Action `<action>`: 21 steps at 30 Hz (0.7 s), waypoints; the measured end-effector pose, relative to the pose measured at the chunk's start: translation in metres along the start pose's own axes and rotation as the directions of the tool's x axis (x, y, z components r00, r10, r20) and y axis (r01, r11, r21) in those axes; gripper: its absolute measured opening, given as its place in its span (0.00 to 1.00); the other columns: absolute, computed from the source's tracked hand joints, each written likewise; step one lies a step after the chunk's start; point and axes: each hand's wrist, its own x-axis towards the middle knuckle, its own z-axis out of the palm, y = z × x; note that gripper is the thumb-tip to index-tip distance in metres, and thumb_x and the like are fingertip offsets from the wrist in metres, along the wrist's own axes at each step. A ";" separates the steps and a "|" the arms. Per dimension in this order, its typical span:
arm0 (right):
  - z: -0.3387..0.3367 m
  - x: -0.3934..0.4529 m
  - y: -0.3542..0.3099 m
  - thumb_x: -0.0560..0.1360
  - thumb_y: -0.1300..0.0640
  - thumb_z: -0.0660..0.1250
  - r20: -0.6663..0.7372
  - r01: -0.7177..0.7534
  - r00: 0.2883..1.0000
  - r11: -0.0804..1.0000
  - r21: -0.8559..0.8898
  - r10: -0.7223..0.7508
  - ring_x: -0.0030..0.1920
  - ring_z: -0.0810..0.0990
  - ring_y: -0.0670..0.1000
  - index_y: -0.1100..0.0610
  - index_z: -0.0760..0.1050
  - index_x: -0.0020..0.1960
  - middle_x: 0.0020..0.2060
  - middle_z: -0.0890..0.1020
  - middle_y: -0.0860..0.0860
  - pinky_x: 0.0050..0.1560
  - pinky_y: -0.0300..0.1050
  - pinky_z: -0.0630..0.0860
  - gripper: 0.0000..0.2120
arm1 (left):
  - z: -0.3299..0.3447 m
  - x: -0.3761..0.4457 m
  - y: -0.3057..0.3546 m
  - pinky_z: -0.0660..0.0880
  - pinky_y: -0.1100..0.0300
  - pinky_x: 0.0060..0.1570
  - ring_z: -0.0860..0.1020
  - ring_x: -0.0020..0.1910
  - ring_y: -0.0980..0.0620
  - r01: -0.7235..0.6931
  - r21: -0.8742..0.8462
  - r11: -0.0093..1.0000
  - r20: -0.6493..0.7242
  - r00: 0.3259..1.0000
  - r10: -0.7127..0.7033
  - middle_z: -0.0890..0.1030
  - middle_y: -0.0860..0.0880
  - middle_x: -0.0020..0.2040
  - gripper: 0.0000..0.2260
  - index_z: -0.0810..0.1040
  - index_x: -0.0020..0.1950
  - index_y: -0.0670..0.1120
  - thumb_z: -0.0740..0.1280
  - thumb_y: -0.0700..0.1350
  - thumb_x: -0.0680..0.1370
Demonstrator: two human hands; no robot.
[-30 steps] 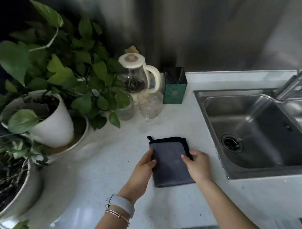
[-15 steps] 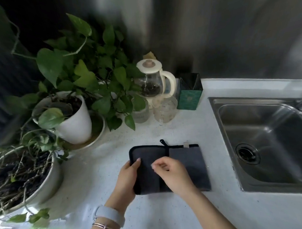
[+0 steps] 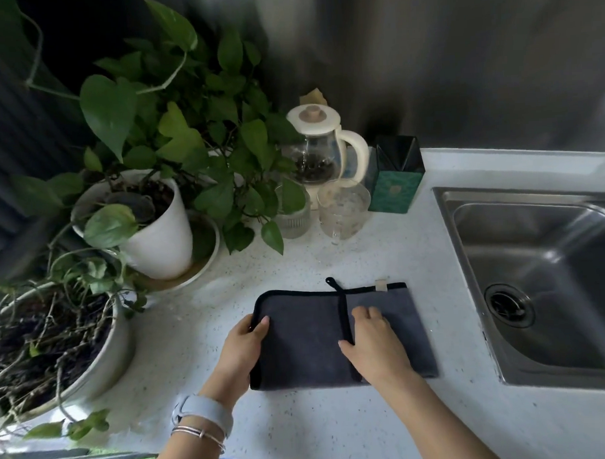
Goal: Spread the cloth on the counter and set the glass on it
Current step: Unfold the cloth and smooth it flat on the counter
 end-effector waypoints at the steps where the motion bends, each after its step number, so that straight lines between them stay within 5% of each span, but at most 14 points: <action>1: -0.001 -0.001 0.000 0.74 0.53 0.64 0.006 -0.005 1.000 1.000 -0.009 0.005 0.63 0.69 0.55 0.60 0.63 0.64 0.63 0.69 0.56 0.51 0.45 0.74 0.22 | 0.000 0.000 0.000 0.75 0.47 0.56 0.78 0.51 0.43 -0.002 -0.007 1.000 0.002 1.000 0.002 0.81 0.44 0.49 0.06 0.77 0.44 0.49 0.61 0.44 0.78; 6: 0.004 -0.005 -0.011 0.74 0.61 0.62 -0.073 -0.042 0.997 0.992 -0.122 0.033 0.60 0.72 0.56 0.61 0.63 0.62 0.61 0.70 0.57 0.44 0.45 0.75 0.17 | -0.004 0.000 -0.002 0.75 0.48 0.55 0.78 0.50 0.44 -0.021 0.005 1.000 0.007 1.000 0.021 0.81 0.46 0.49 0.06 0.76 0.44 0.50 0.60 0.44 0.78; 10: -0.016 -0.005 0.002 0.74 0.59 0.61 -0.149 -0.082 0.980 0.945 0.316 0.135 0.43 0.80 0.55 0.61 0.72 0.53 0.46 0.80 0.55 0.38 0.44 0.74 0.09 | -0.022 0.003 0.002 0.73 0.51 0.55 0.77 0.50 0.45 -0.070 0.090 0.993 -0.081 0.994 0.078 0.79 0.46 0.50 0.07 0.75 0.53 0.47 0.60 0.45 0.78; 14: -0.050 -0.010 0.031 0.72 0.62 0.63 -0.162 -0.138 0.940 0.769 0.625 0.300 0.31 0.76 0.50 0.58 0.71 0.39 0.30 0.76 0.49 0.28 0.40 0.67 0.04 | -0.049 0.012 0.011 0.70 0.52 0.56 0.74 0.52 0.45 -0.137 0.228 0.964 -0.183 0.966 0.180 0.77 0.43 0.56 0.14 0.74 0.61 0.43 0.61 0.45 0.78; 21: -0.052 -0.013 0.088 0.71 0.64 0.63 -0.123 -0.266 0.892 0.724 0.636 0.436 0.30 0.70 0.52 0.57 0.67 0.32 0.29 0.72 0.54 0.29 0.44 0.61 0.11 | -0.069 0.032 0.008 0.69 0.54 0.50 0.74 0.49 0.44 -0.156 0.315 0.936 -0.245 0.939 0.239 0.79 0.40 0.56 0.13 0.76 0.59 0.41 0.64 0.44 0.76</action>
